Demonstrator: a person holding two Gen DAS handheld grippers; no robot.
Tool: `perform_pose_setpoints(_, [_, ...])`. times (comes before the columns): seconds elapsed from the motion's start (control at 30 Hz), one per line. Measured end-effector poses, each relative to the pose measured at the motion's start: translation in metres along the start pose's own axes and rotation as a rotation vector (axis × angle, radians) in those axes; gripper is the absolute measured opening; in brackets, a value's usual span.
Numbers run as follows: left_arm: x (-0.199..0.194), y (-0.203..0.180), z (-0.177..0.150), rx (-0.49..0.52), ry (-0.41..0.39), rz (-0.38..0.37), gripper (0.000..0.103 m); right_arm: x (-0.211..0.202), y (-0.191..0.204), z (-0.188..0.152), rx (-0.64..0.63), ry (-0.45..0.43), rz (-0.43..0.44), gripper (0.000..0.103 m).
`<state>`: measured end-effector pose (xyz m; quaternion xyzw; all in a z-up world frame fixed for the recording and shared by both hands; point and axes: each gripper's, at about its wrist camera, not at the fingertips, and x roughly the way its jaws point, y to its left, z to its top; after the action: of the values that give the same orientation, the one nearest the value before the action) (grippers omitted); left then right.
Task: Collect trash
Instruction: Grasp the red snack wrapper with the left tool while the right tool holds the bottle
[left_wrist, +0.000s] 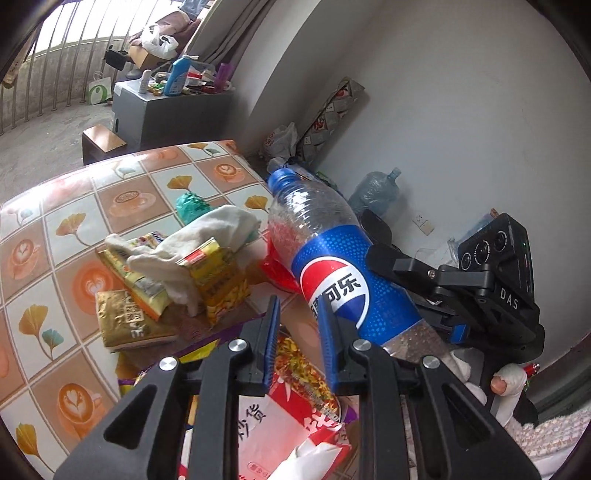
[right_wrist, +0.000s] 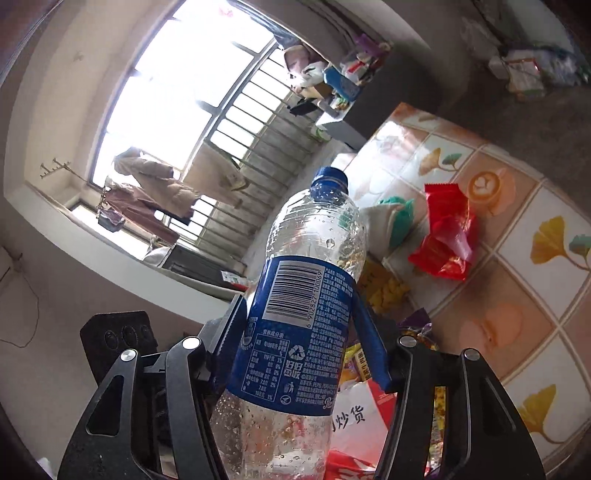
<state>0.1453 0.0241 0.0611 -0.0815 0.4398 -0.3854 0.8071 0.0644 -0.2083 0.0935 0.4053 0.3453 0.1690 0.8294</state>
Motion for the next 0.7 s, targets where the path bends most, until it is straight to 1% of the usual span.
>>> perform_pose_setpoints(0.03, [0.01, -0.007, 0.004, 0.003, 0.019, -0.023, 0.018, -0.007, -0.006, 0.003, -0.002, -0.007, -0.018, 0.054])
perform_pose_setpoints(0.13, [0.041, -0.02, 0.01, 0.001, 0.083, -0.073, 0.018, -0.024, -0.025, 0.007, -0.022, -0.034, -0.088, 0.054])
perform_pose_setpoints(0.2, [0.064, -0.026, 0.012, 0.004, 0.134, -0.083, 0.018, -0.03, -0.036, 0.007, -0.039, -0.049, -0.171, 0.054])
perform_pose_setpoints(0.27, [0.083, -0.027, 0.012, 0.002, 0.177, -0.056, 0.018, -0.035, -0.055, 0.002, -0.073, -0.056, -0.259, 0.054])
perform_pose_setpoints(0.3, [0.091, -0.027, 0.013, 0.005, 0.195, -0.028, 0.018, -0.036, -0.062, -0.001, -0.089, -0.053, -0.295, 0.054])
perform_pose_setpoints(0.4, [0.107, -0.026, 0.018, 0.053, 0.213, 0.092, 0.02, -0.03, -0.083, -0.008, -0.141, -0.007, -0.382, 0.054])
perform_pose_setpoints(0.43, [0.112, -0.025, 0.021, 0.066, 0.22, 0.13, 0.023, -0.025, -0.087, -0.009, -0.159, 0.011, -0.412, 0.055])
perform_pose_setpoints(0.47, [0.114, -0.02, 0.021, 0.066, 0.229, 0.153, 0.034, -0.021, -0.091, -0.01, -0.179, 0.031, -0.435, 0.055])
perform_pose_setpoints(0.5, [0.12, -0.016, 0.023, 0.056, 0.244, 0.173, 0.04, -0.018, -0.093, -0.012, -0.194, 0.041, -0.445, 0.055])
perform_pose_setpoints(0.53, [0.125, -0.009, 0.024, 0.039, 0.259, 0.188, 0.045, -0.019, -0.096, -0.013, -0.203, 0.053, -0.458, 0.055])
perform_pose_setpoints(0.6, [0.138, 0.003, 0.028, -0.015, 0.298, 0.195, 0.046, -0.016, -0.097, -0.012, -0.219, 0.06, -0.462, 0.056])
perform_pose_setpoints(0.7, [0.158, 0.022, 0.033, -0.14, 0.341, 0.164, 0.047, -0.021, -0.098, -0.013, -0.233, 0.062, -0.458, 0.056])
